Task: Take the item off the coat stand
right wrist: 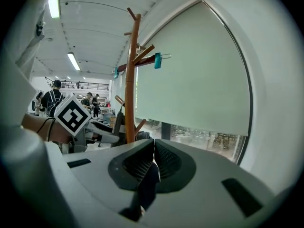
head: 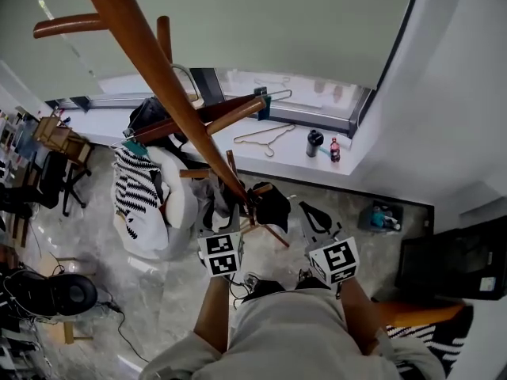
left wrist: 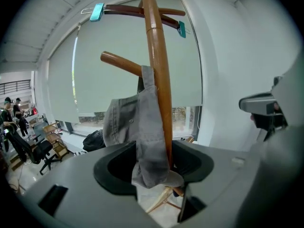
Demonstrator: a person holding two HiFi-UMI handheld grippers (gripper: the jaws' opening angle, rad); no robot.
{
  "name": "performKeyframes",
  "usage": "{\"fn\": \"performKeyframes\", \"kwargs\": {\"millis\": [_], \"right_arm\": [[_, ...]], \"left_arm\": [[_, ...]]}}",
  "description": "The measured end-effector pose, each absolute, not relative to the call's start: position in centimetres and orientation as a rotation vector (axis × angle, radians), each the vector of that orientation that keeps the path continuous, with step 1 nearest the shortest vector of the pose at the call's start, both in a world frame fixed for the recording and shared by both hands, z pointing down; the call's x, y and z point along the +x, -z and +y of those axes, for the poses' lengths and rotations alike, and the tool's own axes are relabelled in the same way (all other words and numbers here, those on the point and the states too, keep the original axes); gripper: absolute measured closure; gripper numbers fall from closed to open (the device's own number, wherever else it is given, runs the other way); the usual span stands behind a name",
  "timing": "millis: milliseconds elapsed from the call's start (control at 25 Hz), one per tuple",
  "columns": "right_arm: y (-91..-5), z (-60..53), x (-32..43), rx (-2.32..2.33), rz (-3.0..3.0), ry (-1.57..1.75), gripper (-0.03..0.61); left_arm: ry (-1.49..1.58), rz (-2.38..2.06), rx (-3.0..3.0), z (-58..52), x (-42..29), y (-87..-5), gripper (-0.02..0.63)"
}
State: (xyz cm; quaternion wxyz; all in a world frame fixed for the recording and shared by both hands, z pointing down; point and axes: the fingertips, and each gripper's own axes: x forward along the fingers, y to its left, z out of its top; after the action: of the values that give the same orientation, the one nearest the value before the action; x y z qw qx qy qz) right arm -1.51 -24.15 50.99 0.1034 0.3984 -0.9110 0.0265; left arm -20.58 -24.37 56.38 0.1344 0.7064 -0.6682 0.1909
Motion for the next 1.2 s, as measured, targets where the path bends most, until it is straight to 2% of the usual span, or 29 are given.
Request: {"fn": "performKeyframes", "kwargs": {"millis": [440,480,600,720,1200], "right_arm": [[-51.9,-24.2,1.0,1.326,-2.603,-0.104,0.574],[-52.0,-24.1,1.0,1.331,-2.600,-0.105,0.574],[-52.3,-23.8,0.9,1.338,-2.594,-0.109,0.574],[-52.4,-23.6,0.7,1.337,-2.588,-0.110,0.574],[-52.0,-23.6,-1.9,1.275,-2.620,-0.085,0.574]], "left_arm": [[-0.599,-1.895,2.091,-26.1,-21.2,-57.9,0.387],[-0.606,-1.886,2.106,-26.2,-21.1,-57.9,0.400],[-0.625,-1.877,2.136,-26.2,-20.9,-57.9,0.510],[-0.626,-1.899,2.134,-26.1,-21.4,-57.7,0.579],[-0.573,-1.959,2.131,-25.8,-23.1,-55.7,0.594]]}}
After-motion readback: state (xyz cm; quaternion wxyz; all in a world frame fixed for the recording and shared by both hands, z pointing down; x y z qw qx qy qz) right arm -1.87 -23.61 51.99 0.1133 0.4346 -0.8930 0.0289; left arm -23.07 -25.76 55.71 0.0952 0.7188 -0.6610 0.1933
